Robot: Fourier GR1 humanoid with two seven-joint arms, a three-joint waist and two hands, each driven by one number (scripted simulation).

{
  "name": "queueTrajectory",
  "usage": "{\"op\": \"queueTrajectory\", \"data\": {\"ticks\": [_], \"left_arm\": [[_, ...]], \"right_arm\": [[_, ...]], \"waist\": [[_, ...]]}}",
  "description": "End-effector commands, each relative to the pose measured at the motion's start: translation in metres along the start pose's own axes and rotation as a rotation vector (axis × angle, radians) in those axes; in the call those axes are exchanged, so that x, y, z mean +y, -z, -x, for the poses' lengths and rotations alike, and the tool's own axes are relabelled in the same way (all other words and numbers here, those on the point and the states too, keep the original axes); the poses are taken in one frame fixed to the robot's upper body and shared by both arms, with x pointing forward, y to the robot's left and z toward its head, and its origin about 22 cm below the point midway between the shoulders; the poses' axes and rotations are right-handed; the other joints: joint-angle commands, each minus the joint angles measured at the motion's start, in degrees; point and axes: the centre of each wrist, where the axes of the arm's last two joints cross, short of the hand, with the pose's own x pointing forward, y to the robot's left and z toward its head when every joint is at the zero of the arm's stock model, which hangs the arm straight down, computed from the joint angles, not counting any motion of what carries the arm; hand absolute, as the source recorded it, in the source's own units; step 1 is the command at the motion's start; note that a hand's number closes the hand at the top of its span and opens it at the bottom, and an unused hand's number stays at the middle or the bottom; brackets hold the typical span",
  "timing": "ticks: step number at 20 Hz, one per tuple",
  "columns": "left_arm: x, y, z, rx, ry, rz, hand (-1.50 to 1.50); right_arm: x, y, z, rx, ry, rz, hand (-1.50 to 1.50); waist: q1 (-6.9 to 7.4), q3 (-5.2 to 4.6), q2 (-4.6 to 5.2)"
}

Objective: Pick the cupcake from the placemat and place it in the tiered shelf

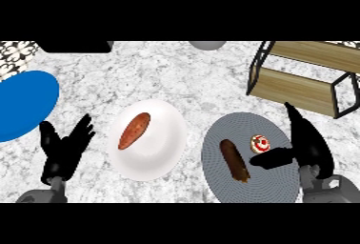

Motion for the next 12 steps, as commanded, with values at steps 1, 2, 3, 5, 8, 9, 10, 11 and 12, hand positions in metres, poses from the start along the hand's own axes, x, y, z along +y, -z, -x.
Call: {"op": "queueTrajectory", "data": {"ticks": [1,2,3,5,8,9,10,11,12], "left_arm": [[0.022,0.007,-0.014,-0.009,0.012,0.0,0.0],[-0.01,0.008,0.02,-0.012,0.006,0.016,0.0],[0.005,0.004,0.003,-0.006,0.023,-0.022,0.0],[0.004,-0.008,0.017,0.003,0.0,-0.009,0.0],[-0.014,-0.02,0.009,0.012,-0.006,0.022,0.0],[-0.003,-0.005,0.01,0.003,-0.007,0.004,0.0],[-0.019,0.002,0.002,0.01,0.001,-0.009,0.0],[-0.011,-0.001,-0.001,-0.011,-0.001,0.003,0.0],[0.001,-0.003,0.001,0.014,0.006,-0.021,0.0]], "right_arm": [[0.024,-0.007,-0.005,0.096,0.001,0.014,-1.5],[0.001,0.01,-0.006,0.097,0.007,0.002,-1.5],[0.027,0.007,-0.006,0.093,0.016,0.006,-1.5],[0.028,0.015,-0.006,0.108,-0.007,0.002,-1.5],[0.04,0.014,0.006,0.14,-0.044,0.006,-1.5],[0.039,0.009,0.001,0.144,-0.061,0.028,-1.5],[0.029,0.017,-0.001,0.154,-0.069,0.029,-1.5],[0.042,0.014,-0.005,0.173,-0.056,0.032,-1.5],[0.028,0.018,-0.001,0.166,-0.071,0.049,-1.5]], "waist": [[-0.14,0.0,0.02],[-0.16,-0.01,0.07],[0.0,0.01,0.04],[0.16,0.01,0.03],[0.34,0.04,-0.05],[-0.01,0.01,0.0],[-0.09,0.01,0.03],[0.0,0.01,0.02],[-0.04,0.01,0.0]]}}
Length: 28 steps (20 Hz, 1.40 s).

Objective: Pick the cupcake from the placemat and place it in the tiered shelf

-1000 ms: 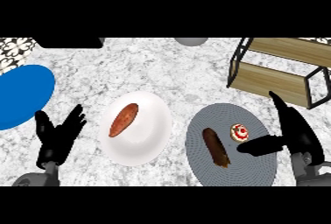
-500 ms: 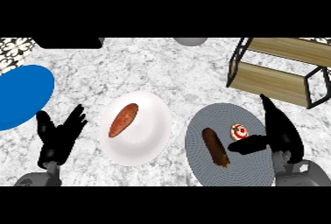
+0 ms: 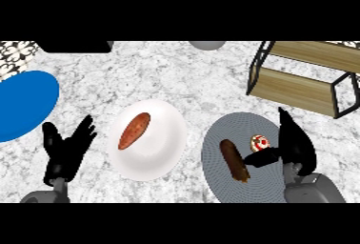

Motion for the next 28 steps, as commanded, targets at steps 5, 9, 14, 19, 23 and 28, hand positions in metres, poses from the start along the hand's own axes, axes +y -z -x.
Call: {"op": "queueTrajectory", "data": {"ticks": [5,9,14,19,23,28], "left_arm": [[0.011,0.012,-0.019,-0.008,0.004,-0.006,0.0],[-0.001,0.0,-0.007,0.002,-0.006,0.003,0.0],[0.01,-0.004,0.012,0.0,-0.003,0.0,0.0],[0.012,0.007,-0.007,-0.017,0.01,0.003,0.0],[0.014,-0.009,0.008,0.009,0.003,-0.001,0.0],[-0.007,0.001,0.0,-0.004,-0.004,0.009,0.0]], "right_arm": [[0.018,0.028,0.026,0.092,-0.072,0.025,-1.5],[0.023,0.034,0.005,0.06,-0.005,0.028,-1.5],[0.028,0.052,0.035,0.036,0.012,0.055,-1.5],[0.055,0.059,0.013,0.003,-0.073,-0.056,1.5],[0.05,0.059,0.011,-0.101,-0.174,-0.152,1.5],[0.054,0.045,0.019,-0.169,-0.075,-0.094,1.5]], "waist": [[-0.15,0.01,0.05],[-0.02,0.0,0.01],[-0.01,0.01,0.02],[0.14,0.01,0.09],[0.31,0.02,0.0],[-0.13,0.01,-0.02]]}}
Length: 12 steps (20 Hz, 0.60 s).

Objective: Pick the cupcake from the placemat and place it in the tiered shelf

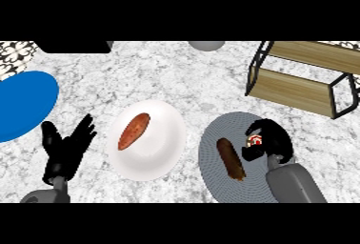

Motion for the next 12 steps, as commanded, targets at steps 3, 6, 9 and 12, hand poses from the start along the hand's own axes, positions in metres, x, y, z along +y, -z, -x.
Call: {"op": "queueTrajectory", "data": {"ticks": [3,6,9,12], "left_arm": [[0.014,-0.015,0.029,0.016,-0.003,-0.021,0.0],[0.016,-0.01,0.004,0.022,-0.003,-0.022,0.0],[0.003,0.002,0.002,0.0,-0.007,-0.01,0.0],[0.004,-0.004,0.008,0.0,-0.007,-0.003,0.0]], "right_arm": [[0.027,-0.024,-0.027,-0.131,0.049,0.031,1.5],[0.0,-0.049,-0.033,-0.188,0.086,0.136,1.5],[-0.021,-0.039,-0.056,-0.29,0.051,0.057,1.5],[-0.045,-0.041,-0.041,-0.4,0.071,0.011,1.5]], "waist": [[0.26,0.45,0.31],[-0.3,0.44,0.12],[0.06,0.45,0.34],[0.05,0.47,0.3]]}}
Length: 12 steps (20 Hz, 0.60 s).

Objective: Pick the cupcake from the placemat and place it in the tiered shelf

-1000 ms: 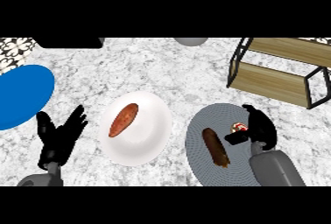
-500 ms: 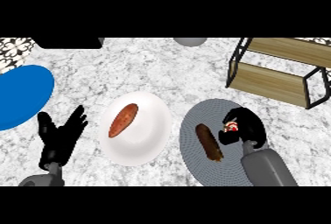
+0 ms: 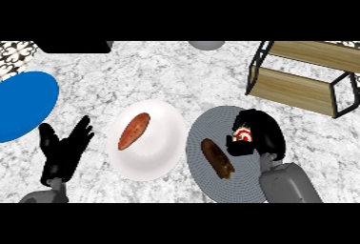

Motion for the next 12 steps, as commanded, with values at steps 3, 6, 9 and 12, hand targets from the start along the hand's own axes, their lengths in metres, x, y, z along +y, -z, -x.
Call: {"op": "queueTrajectory", "data": {"ticks": [3,6,9,12], "left_arm": [[-0.017,0.004,0.004,0.019,0.007,0.004,0.0],[-0.006,-0.004,-0.002,0.015,-0.006,0.008,0.0],[-0.001,-0.009,-0.001,0.002,0.025,-0.01,0.0],[0.007,-0.012,-0.006,0.007,-0.002,-0.016,0.0]], "right_arm": [[-0.041,-0.036,-0.028,-0.187,0.024,0.074,1.5],[-0.078,-0.057,-0.052,-0.226,0.065,0.217,1.5],[-0.109,-0.083,-0.063,-0.205,0.075,0.344,1.5],[-0.133,-0.107,-0.066,-0.177,0.089,0.412,1.5]], "waist": [[-0.59,-0.01,-0.14],[-0.58,-0.02,-0.32],[-0.49,-0.03,-0.4],[-0.32,-0.01,-0.29]]}}
